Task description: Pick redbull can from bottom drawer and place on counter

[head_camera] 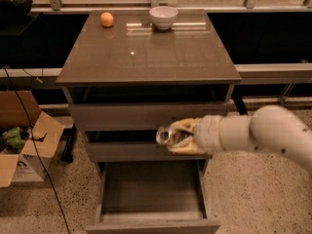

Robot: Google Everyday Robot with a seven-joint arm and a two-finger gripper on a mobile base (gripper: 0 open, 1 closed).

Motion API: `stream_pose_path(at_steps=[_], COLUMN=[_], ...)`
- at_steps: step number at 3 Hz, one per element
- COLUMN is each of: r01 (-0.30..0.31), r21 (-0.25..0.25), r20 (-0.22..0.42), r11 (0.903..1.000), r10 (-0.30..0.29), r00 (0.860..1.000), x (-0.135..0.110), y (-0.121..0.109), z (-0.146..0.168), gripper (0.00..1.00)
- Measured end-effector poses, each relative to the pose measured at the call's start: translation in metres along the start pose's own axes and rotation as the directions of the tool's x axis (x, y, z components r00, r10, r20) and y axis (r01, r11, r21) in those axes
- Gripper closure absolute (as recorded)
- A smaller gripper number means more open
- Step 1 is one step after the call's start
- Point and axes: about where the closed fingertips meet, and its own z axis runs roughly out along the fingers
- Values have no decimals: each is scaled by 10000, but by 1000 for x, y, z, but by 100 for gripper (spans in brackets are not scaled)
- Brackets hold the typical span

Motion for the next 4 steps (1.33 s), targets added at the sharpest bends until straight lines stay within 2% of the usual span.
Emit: stream_pose_path(at_steps=[1,2,3,4], r01=[1661,1928,1937,3174], r21=[251,884,884,994], r20=[-83,89,90,223], r11=[9858,9772,9771,9431], r10=[-1659,-1944,-1953,-3210], r00=[9861,9809,9807,9468], x=[-62,-86,-86,-114], y=[-68,-107,-107,-130], z=[-26,-44,-44,-33], gripper=[100,100,100,100])
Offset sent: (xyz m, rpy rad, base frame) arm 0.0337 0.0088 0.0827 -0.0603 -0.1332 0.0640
